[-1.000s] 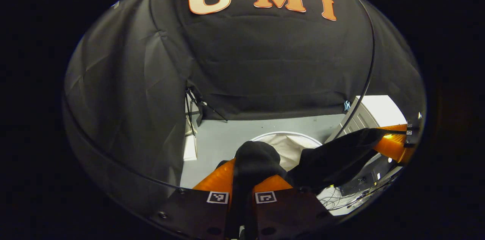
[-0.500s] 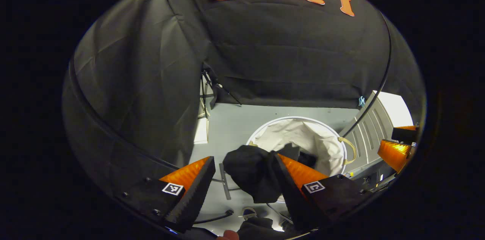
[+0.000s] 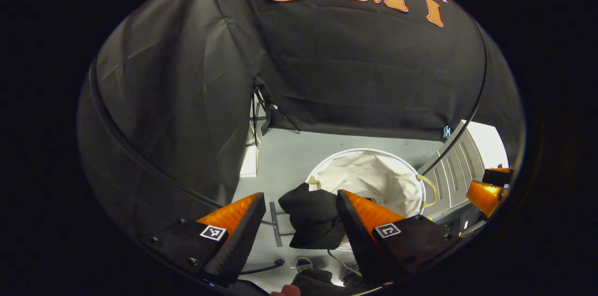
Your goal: Grasp the clothes on the hanger with both hands and then place them into the laundry hamper below.
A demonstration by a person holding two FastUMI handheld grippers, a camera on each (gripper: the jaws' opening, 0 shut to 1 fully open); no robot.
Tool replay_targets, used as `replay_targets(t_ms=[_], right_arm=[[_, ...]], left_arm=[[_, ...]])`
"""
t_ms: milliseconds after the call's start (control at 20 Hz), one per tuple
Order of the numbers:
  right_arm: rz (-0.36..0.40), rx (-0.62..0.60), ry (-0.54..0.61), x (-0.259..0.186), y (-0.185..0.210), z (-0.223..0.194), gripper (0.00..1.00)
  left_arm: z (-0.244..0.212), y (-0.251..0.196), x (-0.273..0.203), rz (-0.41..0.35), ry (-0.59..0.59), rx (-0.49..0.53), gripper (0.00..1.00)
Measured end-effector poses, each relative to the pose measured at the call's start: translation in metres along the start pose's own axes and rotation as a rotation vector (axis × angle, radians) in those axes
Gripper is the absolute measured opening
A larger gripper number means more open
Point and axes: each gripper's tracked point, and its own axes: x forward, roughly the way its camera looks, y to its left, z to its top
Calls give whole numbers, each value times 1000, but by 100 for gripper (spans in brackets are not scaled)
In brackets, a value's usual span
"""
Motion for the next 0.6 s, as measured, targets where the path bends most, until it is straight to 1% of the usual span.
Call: replay_targets(t_ms=[50, 100, 150, 200, 250, 300, 350, 600], right_arm=[[-3, 8, -22, -6, -2, 9, 93], [-7, 17, -48, -10, -4, 19, 93], [-12, 25, -71, -16, -6, 28, 93], [-16, 32, -90, -24, -9, 38, 93], [-17, 38, -108, -31, -11, 45, 93], [-21, 44, -129, -39, -15, 56, 93], [-24, 50, -154, -49, -18, 69, 93], [-74, 32, -331, -109, -41, 144, 92]], left_arm=[[6, -3, -4, -9, -16, 0, 98], [15, -7, -9, -21, -42, 1, 99], [24, -12, -16, -31, -59, -5, 97], [31, -14, -22, -35, -74, -8, 99], [41, -16, -28, -39, -96, -13, 99], [52, -20, -34, -47, -122, -22, 97], [65, -24, -42, -55, -150, -30, 100], [135, -28, -87, -88, -316, -59, 99]])
